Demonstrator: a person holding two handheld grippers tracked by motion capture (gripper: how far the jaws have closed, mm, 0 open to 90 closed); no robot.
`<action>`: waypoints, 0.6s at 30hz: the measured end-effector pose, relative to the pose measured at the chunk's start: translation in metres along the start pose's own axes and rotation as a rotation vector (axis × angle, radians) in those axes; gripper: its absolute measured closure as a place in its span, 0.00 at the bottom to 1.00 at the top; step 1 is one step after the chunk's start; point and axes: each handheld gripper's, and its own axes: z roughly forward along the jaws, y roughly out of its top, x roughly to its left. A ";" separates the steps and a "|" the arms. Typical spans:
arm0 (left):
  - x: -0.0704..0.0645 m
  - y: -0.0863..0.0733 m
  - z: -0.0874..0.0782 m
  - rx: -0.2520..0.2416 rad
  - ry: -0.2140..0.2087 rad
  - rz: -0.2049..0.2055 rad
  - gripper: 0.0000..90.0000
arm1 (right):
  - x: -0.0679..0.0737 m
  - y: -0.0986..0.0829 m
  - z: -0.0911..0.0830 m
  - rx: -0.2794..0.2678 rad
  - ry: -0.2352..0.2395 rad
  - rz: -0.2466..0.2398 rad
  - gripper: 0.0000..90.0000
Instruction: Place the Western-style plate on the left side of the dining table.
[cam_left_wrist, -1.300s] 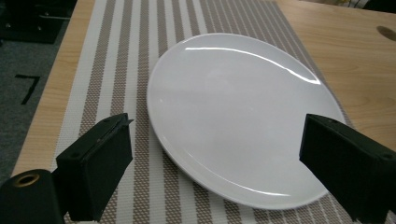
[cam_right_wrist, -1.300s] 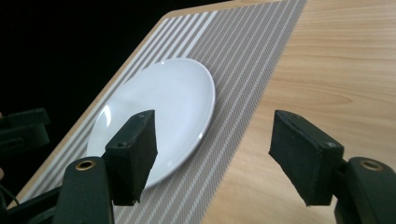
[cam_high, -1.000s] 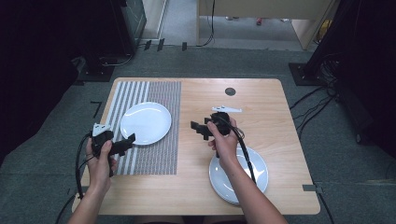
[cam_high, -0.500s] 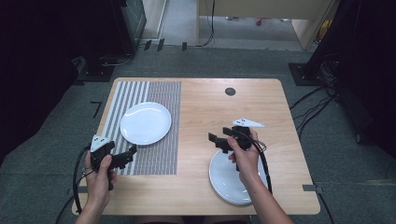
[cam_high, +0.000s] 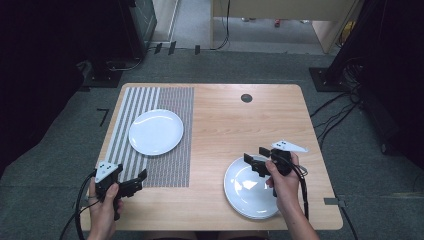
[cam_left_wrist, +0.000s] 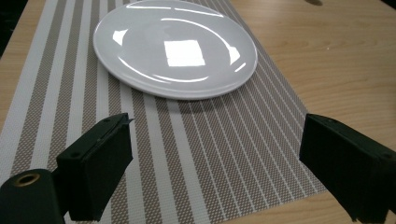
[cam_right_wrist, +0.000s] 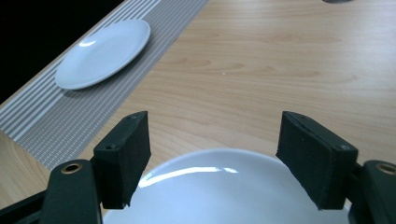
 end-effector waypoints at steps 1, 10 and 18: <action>0.001 -0.003 -0.002 -0.001 -0.001 -0.003 0.10 | -0.002 -0.002 -0.002 -0.001 -0.006 0.001 0.28; 0.020 -0.026 -0.011 -0.004 0.039 -0.018 0.10 | -0.029 -0.029 -0.029 -0.003 -0.070 0.024 0.28; 0.039 -0.044 -0.020 -0.017 0.100 -0.011 0.11 | -0.047 -0.045 -0.050 -0.018 -0.120 0.021 0.27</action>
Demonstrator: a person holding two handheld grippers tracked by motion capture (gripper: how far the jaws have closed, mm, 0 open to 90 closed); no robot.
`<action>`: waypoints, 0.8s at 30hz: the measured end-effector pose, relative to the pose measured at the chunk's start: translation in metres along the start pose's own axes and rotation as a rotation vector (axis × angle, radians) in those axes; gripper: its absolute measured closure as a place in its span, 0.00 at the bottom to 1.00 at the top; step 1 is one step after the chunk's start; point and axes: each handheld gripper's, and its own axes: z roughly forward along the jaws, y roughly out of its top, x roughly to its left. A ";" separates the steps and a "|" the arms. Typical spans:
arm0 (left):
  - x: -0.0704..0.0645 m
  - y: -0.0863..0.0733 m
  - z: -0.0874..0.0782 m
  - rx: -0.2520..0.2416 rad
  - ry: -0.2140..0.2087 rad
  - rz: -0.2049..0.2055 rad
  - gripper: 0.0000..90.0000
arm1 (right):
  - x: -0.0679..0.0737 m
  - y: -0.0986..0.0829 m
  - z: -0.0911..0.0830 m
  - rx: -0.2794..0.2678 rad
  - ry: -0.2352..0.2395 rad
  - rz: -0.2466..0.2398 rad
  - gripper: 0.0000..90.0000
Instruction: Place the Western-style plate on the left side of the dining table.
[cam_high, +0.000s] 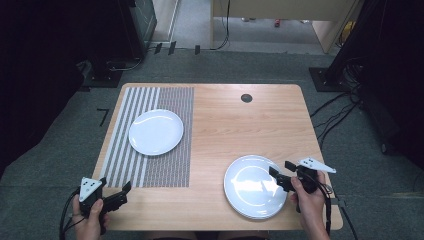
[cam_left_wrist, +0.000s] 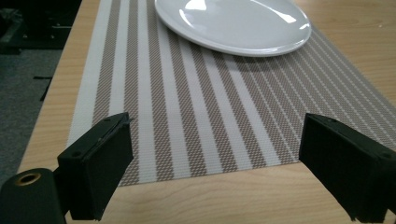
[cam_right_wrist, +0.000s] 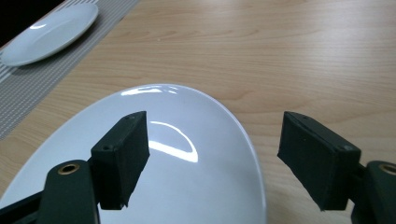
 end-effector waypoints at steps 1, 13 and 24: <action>0.002 -0.002 0.000 0.002 0.008 0.002 0.11 | -0.002 -0.001 -0.002 0.002 -0.002 0.003 0.27; 0.020 -0.012 0.000 0.040 0.035 -0.003 0.11 | -0.033 -0.023 -0.030 -0.004 -0.093 0.026 0.27; 0.028 -0.022 0.002 0.079 0.077 0.011 0.11 | -0.056 -0.043 -0.048 0.020 -0.184 0.035 0.26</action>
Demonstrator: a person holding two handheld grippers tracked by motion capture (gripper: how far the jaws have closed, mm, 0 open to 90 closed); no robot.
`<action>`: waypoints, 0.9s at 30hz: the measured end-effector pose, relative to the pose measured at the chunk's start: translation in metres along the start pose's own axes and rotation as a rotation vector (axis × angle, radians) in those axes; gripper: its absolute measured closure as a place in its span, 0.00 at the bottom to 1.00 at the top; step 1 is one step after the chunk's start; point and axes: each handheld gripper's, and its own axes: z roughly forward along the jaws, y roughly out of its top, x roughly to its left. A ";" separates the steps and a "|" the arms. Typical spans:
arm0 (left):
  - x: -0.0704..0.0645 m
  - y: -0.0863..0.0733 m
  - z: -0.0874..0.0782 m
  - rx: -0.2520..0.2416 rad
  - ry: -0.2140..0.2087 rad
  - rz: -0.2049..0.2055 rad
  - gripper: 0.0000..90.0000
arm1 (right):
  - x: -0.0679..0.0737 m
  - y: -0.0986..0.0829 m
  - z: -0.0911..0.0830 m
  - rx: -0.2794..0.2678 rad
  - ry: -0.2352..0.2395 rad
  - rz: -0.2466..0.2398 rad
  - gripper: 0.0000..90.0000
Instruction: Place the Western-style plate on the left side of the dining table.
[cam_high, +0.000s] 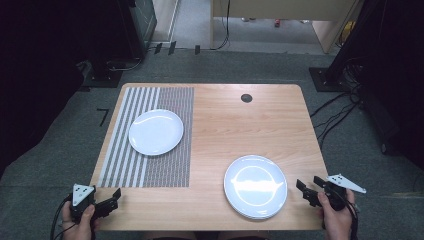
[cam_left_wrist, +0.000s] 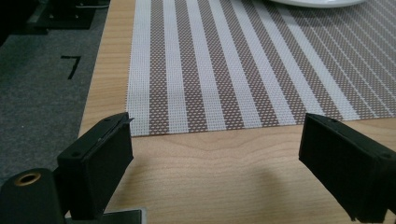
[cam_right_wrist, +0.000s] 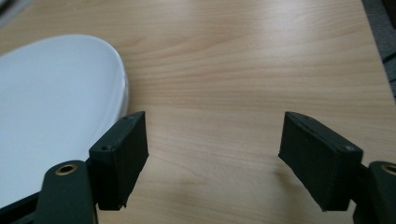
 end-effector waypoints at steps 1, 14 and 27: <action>0.000 0.000 0.000 0.000 0.000 0.000 0.11 | 0.000 0.000 0.000 0.000 0.000 0.000 0.26; -0.009 -0.004 0.008 0.025 0.023 0.057 0.11 | 0.009 -0.014 0.002 0.058 -0.166 -0.120 0.26; -0.007 -0.004 0.010 0.015 0.013 0.064 0.09 | 0.010 -0.019 0.000 0.030 -0.170 -0.113 0.25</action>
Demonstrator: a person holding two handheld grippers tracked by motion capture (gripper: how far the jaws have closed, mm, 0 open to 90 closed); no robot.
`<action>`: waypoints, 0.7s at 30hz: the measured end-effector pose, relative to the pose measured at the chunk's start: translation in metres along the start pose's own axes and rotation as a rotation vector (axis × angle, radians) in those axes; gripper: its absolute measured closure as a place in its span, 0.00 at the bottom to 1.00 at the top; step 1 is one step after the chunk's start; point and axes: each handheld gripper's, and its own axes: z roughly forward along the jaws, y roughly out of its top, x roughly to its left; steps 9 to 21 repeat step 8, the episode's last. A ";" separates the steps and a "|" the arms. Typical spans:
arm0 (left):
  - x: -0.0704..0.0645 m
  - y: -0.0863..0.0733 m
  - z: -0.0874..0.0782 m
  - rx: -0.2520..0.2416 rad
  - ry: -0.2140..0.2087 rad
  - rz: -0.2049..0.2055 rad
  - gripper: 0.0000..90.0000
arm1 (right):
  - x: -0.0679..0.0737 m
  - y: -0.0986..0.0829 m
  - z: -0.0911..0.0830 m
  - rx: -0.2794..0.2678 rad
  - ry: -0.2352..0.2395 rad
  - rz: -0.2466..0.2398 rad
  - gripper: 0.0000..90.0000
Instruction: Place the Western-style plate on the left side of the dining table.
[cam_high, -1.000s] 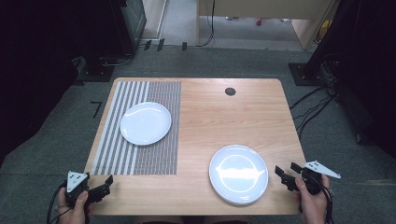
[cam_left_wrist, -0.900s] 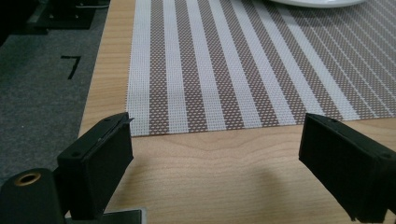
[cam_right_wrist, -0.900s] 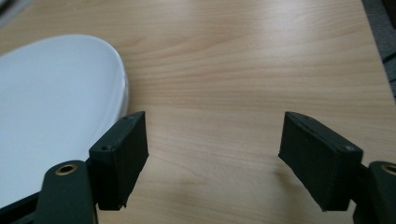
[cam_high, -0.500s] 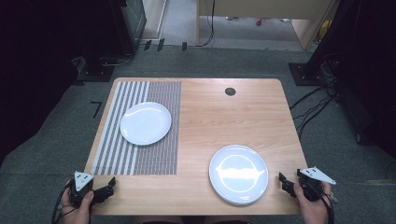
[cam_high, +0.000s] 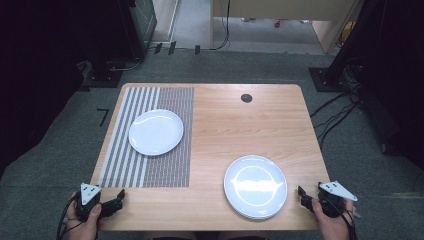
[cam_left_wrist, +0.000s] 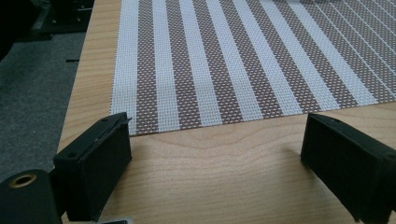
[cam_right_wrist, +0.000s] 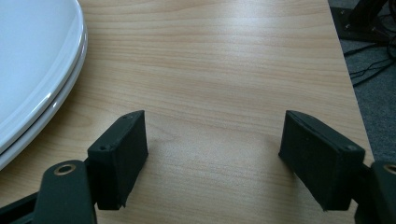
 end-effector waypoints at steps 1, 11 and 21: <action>0.000 0.000 0.000 0.000 0.000 0.000 0.09 | 0.000 0.000 0.000 0.000 0.000 0.000 0.25; 0.001 0.002 -0.001 0.027 0.006 -0.005 0.10 | -0.004 0.003 -0.004 -0.017 0.003 0.078 0.32; 0.001 0.002 -0.001 0.027 0.006 -0.005 0.10 | -0.004 0.003 -0.004 -0.017 0.003 0.078 0.32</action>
